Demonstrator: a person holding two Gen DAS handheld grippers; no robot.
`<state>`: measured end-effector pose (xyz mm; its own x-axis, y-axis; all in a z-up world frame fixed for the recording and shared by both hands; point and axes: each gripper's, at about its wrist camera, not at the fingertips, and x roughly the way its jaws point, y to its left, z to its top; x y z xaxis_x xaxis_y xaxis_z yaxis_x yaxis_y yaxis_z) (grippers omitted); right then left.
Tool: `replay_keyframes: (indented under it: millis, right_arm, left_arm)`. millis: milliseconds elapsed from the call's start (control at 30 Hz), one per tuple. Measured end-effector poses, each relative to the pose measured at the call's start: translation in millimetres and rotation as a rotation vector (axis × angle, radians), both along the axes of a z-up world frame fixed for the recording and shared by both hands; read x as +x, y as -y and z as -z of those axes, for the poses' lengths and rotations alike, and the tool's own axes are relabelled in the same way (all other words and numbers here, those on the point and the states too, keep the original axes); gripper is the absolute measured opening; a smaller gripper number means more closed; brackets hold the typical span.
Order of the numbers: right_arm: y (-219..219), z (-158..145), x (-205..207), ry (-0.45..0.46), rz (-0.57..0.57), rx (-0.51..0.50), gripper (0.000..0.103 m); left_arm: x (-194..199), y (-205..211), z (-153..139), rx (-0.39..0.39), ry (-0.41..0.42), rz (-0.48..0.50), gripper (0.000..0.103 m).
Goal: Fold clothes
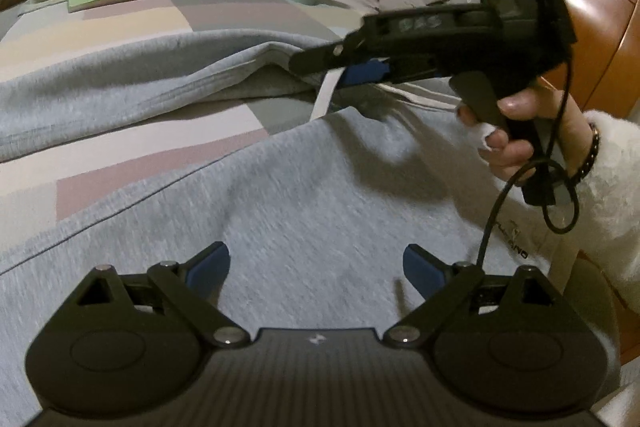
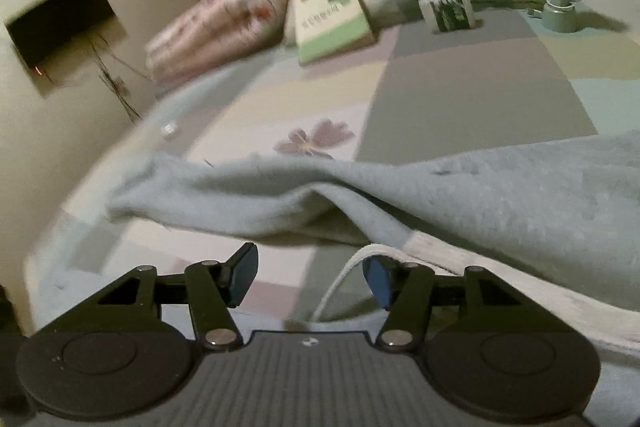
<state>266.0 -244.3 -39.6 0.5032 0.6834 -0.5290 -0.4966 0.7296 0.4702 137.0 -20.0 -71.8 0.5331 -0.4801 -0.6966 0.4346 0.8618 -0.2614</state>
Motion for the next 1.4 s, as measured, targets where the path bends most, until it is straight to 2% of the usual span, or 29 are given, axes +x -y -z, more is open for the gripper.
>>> replay_keyframes:
  millis: [167, 233, 367, 533, 667, 733, 833, 967, 1067, 1167, 1233, 1267, 1333, 1400]
  right_arm:
    - [11.2, -30.8, -31.4, 0.104, -0.083, 0.103, 0.064]
    - [17.9, -44.2, -47.6, 0.133, -0.111, 0.142, 0.068]
    - [30.9, -62.5, -73.9, 0.133, -0.147, 0.189, 0.073]
    - [45.1, -53.8, -102.6, 0.025, -0.153, 0.112, 0.08]
    - [53.3, -23.2, -120.8, -0.132, -0.08, -0.053, 0.08]
    - [58.0, -11.4, -129.8, -0.179, -0.036, -0.148, 0.08]
    - [65.7, -12.4, -138.1, -0.173, 0.019, -0.23, 0.08]
    - [66.2, -37.2, -126.8, -0.09, 0.06, -0.26, 0.079]
    - [49.8, -52.2, -104.9, 0.001, 0.055, -0.322, 0.071]
    - [24.0, -54.4, -69.4, 0.072, 0.003, -0.39, 0.058]
    - [4.3, -46.7, -39.3, 0.075, -0.029, -0.426, 0.044]
    - [-5.9, -41.9, -24.9, 0.072, -0.047, -0.444, 0.042]
    - [-19.7, -32.4, -11.9, 0.065, -0.084, -0.472, 0.028]
    - [-32.5, -22.9, -1.5, 0.058, -0.121, -0.5, 0.025]
  left_arm:
    - [-1.7, 1.2, 0.9, 0.01, 0.009, -0.002, 0.093]
    - [-2.3, 2.2, 0.6, 0.018, 0.01, -0.006, 0.094]
    - [-5.2, 3.8, -1.9, 0.038, 0.004, -0.013, 0.094]
    - [-11.2, -2.1, -6.0, 0.043, -0.013, -0.029, 0.094]
    - [-13.0, -7.0, -10.8, 0.055, -0.009, -0.041, 0.094]
    - [-13.2, -8.5, -14.8, 0.071, 0.006, -0.045, 0.094]
    - [-9.3, -10.8, -20.3, 0.101, 0.03, -0.061, 0.094]
    - [2.5, -14.7, -24.2, 0.152, 0.052, -0.114, 0.094]
    - [12.0, -18.8, -26.4, 0.158, 0.072, -0.136, 0.094]
    - [21.2, -23.0, -25.2, 0.17, 0.082, -0.164, 0.094]
    - [23.4, -24.0, -21.6, 0.175, 0.08, -0.175, 0.094]
    - [23.2, -24.9, -19.9, 0.173, 0.08, -0.176, 0.094]
    - [22.6, -26.6, -17.8, 0.166, 0.083, -0.178, 0.094]
    - [21.9, -28.4, -17.9, 0.159, 0.091, -0.176, 0.094]
